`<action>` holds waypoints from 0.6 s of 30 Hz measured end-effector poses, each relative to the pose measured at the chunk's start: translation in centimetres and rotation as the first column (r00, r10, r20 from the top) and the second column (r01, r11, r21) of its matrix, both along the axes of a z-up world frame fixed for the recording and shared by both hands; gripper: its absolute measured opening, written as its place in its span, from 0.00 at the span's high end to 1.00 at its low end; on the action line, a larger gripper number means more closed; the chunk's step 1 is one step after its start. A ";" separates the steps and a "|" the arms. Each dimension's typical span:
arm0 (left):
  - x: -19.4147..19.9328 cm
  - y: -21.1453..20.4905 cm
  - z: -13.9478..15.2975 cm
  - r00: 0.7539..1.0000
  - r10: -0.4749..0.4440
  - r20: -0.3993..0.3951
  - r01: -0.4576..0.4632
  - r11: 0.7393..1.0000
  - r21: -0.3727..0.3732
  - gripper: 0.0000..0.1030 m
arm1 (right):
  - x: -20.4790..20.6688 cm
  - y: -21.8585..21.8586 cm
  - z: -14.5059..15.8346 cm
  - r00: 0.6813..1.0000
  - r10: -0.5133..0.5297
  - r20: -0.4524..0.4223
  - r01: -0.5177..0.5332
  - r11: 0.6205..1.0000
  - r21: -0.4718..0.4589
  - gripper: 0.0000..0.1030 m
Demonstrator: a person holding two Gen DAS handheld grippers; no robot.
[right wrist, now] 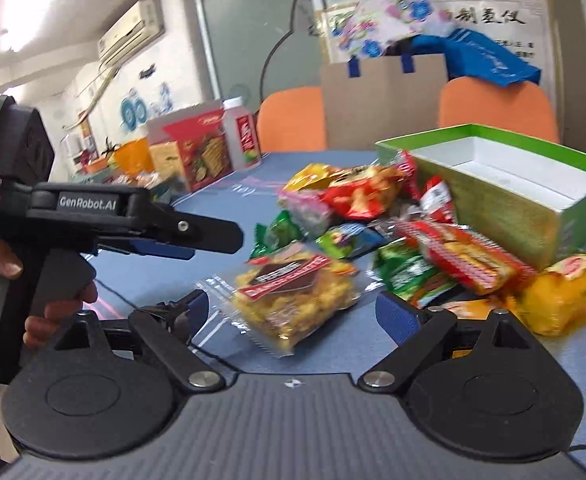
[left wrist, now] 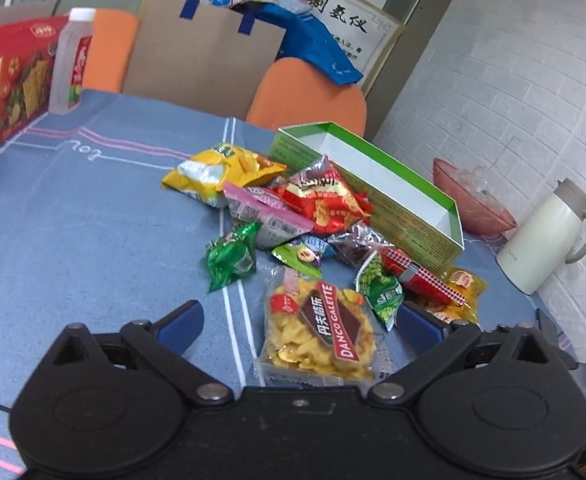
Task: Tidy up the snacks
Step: 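Grasp the Dango Galette cracker bag with the left tool, then carry the cracker bag into the green box and open the left tool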
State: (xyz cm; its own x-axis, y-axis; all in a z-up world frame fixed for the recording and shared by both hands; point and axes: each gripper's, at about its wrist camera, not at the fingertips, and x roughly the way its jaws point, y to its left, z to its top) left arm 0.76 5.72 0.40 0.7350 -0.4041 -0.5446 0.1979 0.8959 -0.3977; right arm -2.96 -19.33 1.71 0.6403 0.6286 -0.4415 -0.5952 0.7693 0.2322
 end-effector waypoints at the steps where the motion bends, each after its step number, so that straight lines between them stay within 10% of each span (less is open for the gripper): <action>1: 0.3 0.1 -0.2 1.000 -0.028 -0.013 0.028 1.000 -0.013 0.00 | 0.1 0.5 -0.1 1.000 0.007 -0.009 -0.007 1.000 -0.008 0.00; 10: 4.3 0.0 -2.0 0.986 -0.125 -0.111 0.120 0.991 -0.053 0.00 | 2.4 2.2 -1.7 0.998 0.003 -0.067 -0.007 0.998 -0.058 0.00; 12: 4.7 0.0 -2.8 0.981 -0.133 -0.142 0.124 0.990 -0.071 0.42 | 2.7 2.5 -2.1 0.997 0.009 -0.072 -0.014 0.998 -0.061 0.00; 18: 3.3 0.0 -2.3 0.989 -0.082 -0.125 0.075 0.995 -0.059 0.48 | 2.2 1.7 -1.5 0.999 0.009 -0.050 -0.012 0.998 -0.057 0.31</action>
State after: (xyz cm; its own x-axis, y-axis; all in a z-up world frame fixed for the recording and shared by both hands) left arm 4.04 5.77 -1.88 0.6261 -0.4888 -0.6075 0.2110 0.8563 -0.4714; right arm -0.80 -17.66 0.21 0.6099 0.6079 -0.5083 -0.5922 0.7759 0.2175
